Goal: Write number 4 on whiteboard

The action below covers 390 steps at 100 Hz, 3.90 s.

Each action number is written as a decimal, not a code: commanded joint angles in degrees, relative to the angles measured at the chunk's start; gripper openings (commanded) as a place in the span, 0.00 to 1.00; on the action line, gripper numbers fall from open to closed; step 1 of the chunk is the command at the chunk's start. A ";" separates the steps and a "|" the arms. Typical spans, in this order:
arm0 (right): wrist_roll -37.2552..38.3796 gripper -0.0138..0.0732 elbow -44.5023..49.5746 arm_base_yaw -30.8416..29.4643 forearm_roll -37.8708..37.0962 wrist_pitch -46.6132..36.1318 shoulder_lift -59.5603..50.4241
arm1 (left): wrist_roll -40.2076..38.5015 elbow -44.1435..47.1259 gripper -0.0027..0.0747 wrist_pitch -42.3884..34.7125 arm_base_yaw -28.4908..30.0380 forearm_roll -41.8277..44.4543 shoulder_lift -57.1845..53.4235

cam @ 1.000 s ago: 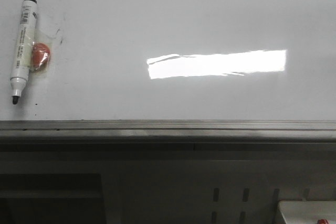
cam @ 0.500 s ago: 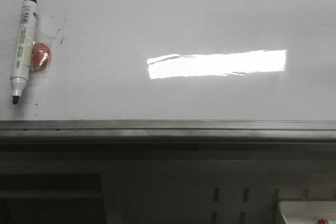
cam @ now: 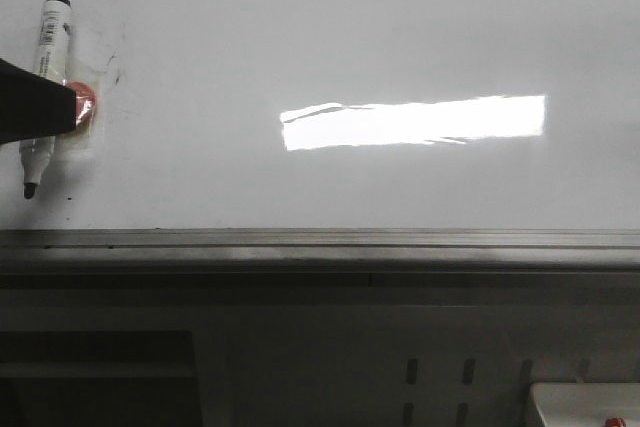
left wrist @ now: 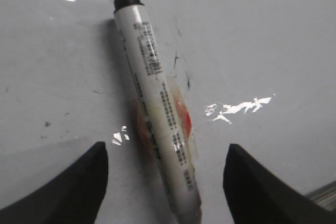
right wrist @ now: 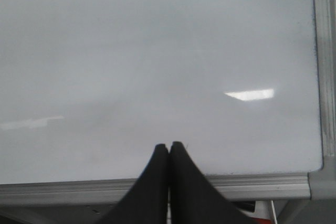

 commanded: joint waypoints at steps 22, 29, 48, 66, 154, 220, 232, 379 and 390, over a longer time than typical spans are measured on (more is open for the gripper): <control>0.01 0.08 -2.16 -0.15 0.28 -4.41 0.77 | -2.01 -1.71 0.29 -5.47 -0.39 -0.22 2.12; 0.01 0.08 -2.16 -0.15 0.28 -3.55 0.77 | -2.01 -1.71 0.03 -5.47 -0.39 -0.22 2.12; -2.30 0.08 -2.16 1.23 1.56 -0.75 0.77 | -2.01 -1.71 0.01 -5.88 -0.39 3.77 2.00; -21.62 0.08 -5.15 9.78 21.53 1.72 3.97 | -2.01 -1.71 0.01 -9.17 -0.39 21.32 -1.62; -30.17 0.61 -33.75 49.45 27.41 -3.38 36.07 | -2.01 -1.71 0.01 -21.58 -0.39 52.49 -4.76; -30.17 0.08 -35.37 49.46 25.21 -4.62 38.93 | -1.61 -1.71 0.36 -20.72 -0.26 48.44 -5.52; -30.17 0.08 -35.37 49.35 24.87 -5.48 38.93 | -1.53 -1.71 0.57 -15.33 0.63 37.35 -7.90; -30.17 0.08 -47.40 43.12 14.66 -8.60 56.92 | -1.48 -1.66 0.52 7.26 3.40 24.84 -22.05; -30.17 0.08 -47.27 43.35 15.07 -6.53 57.81 | -1.48 -1.66 0.52 7.26 3.40 24.84 -22.05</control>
